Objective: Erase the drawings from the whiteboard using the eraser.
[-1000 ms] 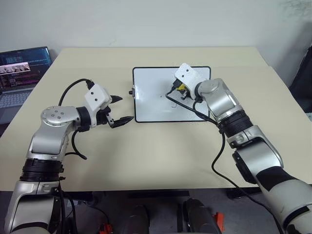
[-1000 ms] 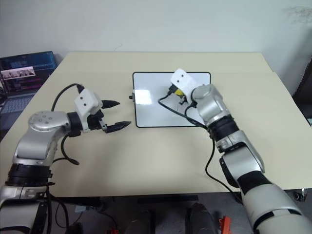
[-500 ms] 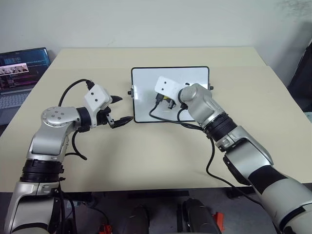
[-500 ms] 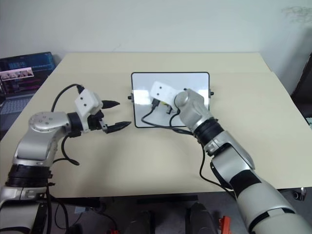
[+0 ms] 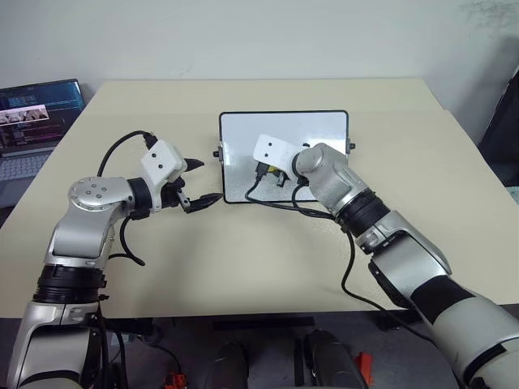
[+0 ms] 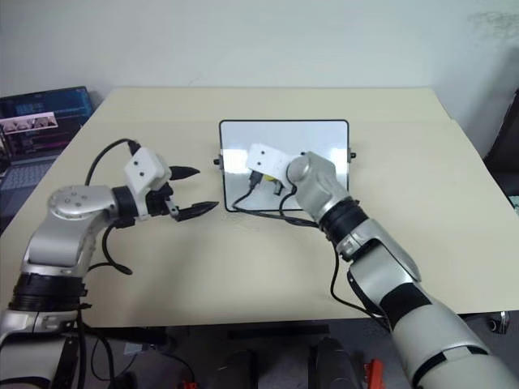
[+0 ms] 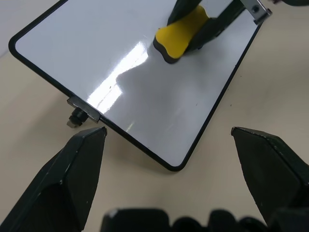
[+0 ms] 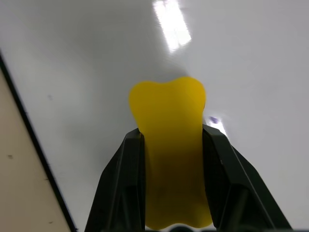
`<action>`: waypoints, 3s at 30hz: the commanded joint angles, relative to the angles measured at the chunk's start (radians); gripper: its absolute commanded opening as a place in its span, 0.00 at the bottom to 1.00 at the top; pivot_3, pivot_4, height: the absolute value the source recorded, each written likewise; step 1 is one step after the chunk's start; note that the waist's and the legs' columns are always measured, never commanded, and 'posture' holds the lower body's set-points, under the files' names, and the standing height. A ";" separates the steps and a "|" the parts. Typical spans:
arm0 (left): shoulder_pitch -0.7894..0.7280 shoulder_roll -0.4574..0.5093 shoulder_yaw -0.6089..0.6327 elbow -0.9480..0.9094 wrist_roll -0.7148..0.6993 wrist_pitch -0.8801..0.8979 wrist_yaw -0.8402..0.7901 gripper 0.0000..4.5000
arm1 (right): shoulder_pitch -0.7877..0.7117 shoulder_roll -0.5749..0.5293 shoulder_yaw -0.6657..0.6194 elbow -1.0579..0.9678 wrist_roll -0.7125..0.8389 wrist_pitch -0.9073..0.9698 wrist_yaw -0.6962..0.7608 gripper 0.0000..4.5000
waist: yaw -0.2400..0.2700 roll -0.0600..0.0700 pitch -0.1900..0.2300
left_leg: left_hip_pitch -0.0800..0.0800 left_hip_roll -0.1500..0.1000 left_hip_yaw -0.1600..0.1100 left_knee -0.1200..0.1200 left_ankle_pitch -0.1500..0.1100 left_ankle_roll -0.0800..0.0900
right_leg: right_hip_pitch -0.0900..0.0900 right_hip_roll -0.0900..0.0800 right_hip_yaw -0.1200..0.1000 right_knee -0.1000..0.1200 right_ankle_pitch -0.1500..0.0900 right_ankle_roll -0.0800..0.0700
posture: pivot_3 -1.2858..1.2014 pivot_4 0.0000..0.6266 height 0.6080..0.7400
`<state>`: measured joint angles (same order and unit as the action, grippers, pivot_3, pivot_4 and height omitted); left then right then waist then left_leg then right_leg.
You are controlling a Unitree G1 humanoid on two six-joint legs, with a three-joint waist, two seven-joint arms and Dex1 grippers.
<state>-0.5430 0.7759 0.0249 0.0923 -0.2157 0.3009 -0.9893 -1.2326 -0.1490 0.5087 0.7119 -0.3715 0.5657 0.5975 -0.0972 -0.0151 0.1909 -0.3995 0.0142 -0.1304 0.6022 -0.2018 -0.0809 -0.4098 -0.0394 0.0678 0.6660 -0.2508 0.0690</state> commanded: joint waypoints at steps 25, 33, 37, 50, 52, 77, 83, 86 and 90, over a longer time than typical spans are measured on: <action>-0.015 -0.011 0.001 -0.008 0.003 -0.015 0.007 1.00 | 0.052 0.038 0.011 -0.112 -0.054 0.055 0.038 0.26 | -0.008 -0.001 0.000 | 0.000 0.000 -0.003 0.004 0.000 0.000 | 0.003 0.001 -0.001 0.001 -0.001 0.003 | 0.52 0.24 1.00; -0.034 -0.018 -0.003 0.010 -0.006 -0.021 -0.004 1.00 | 0.048 -0.136 -0.236 -0.357 0.140 0.217 0.177 0.26 | 0.011 0.000 0.000 | -0.002 0.000 -0.003 0.004 0.000 0.000 | 0.002 0.001 -0.002 -0.002 0.000 0.000 | 0.52 0.24 1.00; -0.040 -0.011 -0.003 0.007 -0.013 -0.015 -0.017 1.00 | 0.112 -0.281 -0.247 -0.525 0.165 0.278 0.258 0.26 | 0.011 0.000 0.000 | -0.001 0.000 -0.002 0.003 0.000 0.000 | 0.002 0.001 -0.002 -0.002 0.000 0.000 | 0.52 0.24 1.00; -0.090 0.036 0.011 0.015 -0.024 -0.003 -0.059 1.00 | 0.307 -0.551 -0.259 -0.735 0.182 0.222 0.308 0.26 | 0.006 0.000 0.001 | -0.001 0.000 0.001 0.002 0.000 0.000 | 0.001 0.001 0.000 -0.003 -0.003 0.005 | 0.52 0.24 1.00; -0.093 0.034 0.008 0.007 -0.024 0.001 -0.057 1.00 | 0.291 -0.544 -0.263 -0.715 0.183 0.210 0.292 0.26 | 0.009 -0.001 0.001 | -0.001 0.000 0.001 0.003 0.000 0.000 | 0.001 0.000 0.000 -0.003 -0.003 0.005 | 0.52 0.24 1.00; -0.071 0.023 -0.013 -0.007 -0.010 0.007 -0.046 1.00 | 0.255 -0.409 -0.235 -0.675 0.226 0.259 0.211 0.26 | 0.008 -0.001 0.001 | -0.001 0.000 0.001 0.003 0.000 0.000 | 0.001 0.000 0.000 -0.003 -0.003 0.005 | 0.52 0.24 1.00; -0.045 0.003 -0.040 -0.022 -0.003 0.015 -0.051 1.00 | 0.282 -0.296 -0.219 -0.619 0.193 0.284 0.097 0.26 | 0.014 -0.001 0.001 | -0.002 0.000 0.000 0.003 0.000 0.000 | 0.001 0.000 0.000 -0.002 0.000 0.001 | 0.52 0.24 1.00; -0.034 0.001 -0.050 -0.019 0.002 0.011 -0.050 1.00 | 0.300 -0.281 -0.196 -0.599 0.172 0.285 0.057 0.26 | 0.020 -0.001 0.001 | -0.002 0.000 0.000 0.003 0.000 0.000 | 0.001 0.000 -0.001 -0.003 0.000 0.000 | 0.52 0.24 1.00; -0.030 -0.011 -0.058 -0.034 -0.002 0.019 -0.048 1.00 | 0.293 -0.253 -0.176 -0.559 0.157 0.280 0.017 0.26 | 0.014 -0.001 0.001 | -0.002 0.000 -0.001 0.003 0.000 0.000 | 0.001 0.000 -0.001 -0.003 0.000 0.000 | 0.52 0.24 1.00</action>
<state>-0.5624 0.7646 -0.0366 0.1016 -0.2142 0.3224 -1.0380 -0.9159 -0.4056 0.3376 0.1679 -0.1977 0.8563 0.6344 -0.0827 -0.0158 0.1915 -0.4015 0.0141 -0.1309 0.6053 -0.2019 -0.0808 -0.4084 -0.0394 0.0671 0.6636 -0.2512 0.0694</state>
